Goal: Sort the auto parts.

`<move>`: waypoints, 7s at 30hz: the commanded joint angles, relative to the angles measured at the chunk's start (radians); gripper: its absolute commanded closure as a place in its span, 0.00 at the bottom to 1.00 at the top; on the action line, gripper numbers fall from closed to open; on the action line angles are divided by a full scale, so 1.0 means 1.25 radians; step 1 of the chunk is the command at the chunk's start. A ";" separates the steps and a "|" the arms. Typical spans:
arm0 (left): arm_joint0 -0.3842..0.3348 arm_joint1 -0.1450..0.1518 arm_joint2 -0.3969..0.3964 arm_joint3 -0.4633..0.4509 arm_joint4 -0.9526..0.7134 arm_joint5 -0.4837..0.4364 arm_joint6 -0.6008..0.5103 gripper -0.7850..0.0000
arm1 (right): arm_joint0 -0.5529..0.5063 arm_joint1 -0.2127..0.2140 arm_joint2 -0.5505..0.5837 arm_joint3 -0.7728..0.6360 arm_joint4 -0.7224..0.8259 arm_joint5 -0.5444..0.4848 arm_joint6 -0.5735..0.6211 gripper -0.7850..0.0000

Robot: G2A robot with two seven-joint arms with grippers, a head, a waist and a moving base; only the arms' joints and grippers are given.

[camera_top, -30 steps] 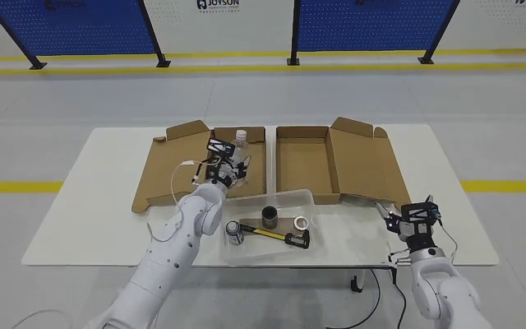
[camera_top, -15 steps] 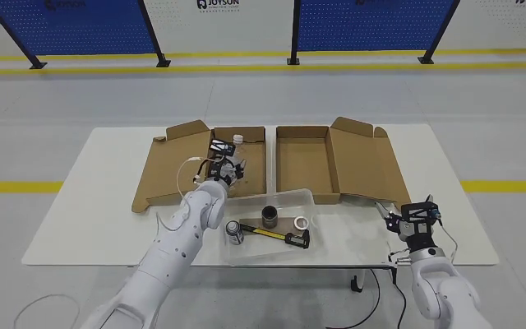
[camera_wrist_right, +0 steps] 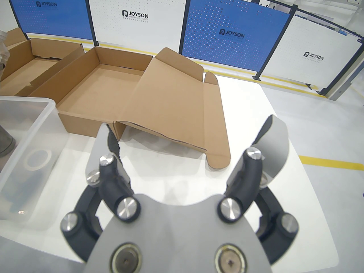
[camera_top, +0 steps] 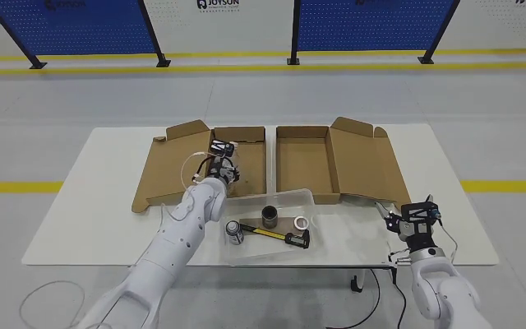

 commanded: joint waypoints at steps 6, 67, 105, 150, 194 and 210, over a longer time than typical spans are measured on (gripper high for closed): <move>-0.008 -0.007 -0.001 0.010 0.010 0.004 0.002 0.00 | 0.000 0.000 0.000 0.000 0.000 0.000 0.000 0.00; 0.287 0.052 -0.144 -0.617 -0.346 -0.158 -0.478 0.00 | 0.000 0.000 0.000 0.000 0.000 0.000 0.000 0.00; 0.110 0.017 -0.035 -0.347 -0.420 0.157 -0.563 0.35 | 0.000 0.000 0.000 0.000 0.000 0.000 0.000 0.00; 0.028 -0.013 0.049 -0.193 -0.421 0.167 -0.556 0.92 | 0.000 0.000 0.000 0.000 0.000 0.000 0.000 0.00; 0.271 0.077 -0.205 -0.686 -0.594 -0.014 -0.687 1.00 | 0.000 0.000 0.000 0.000 0.000 0.000 0.000 0.00; 0.191 0.087 -0.197 -0.619 -0.284 0.203 -0.526 1.00 | 0.000 0.000 0.000 0.000 0.000 0.000 0.000 0.00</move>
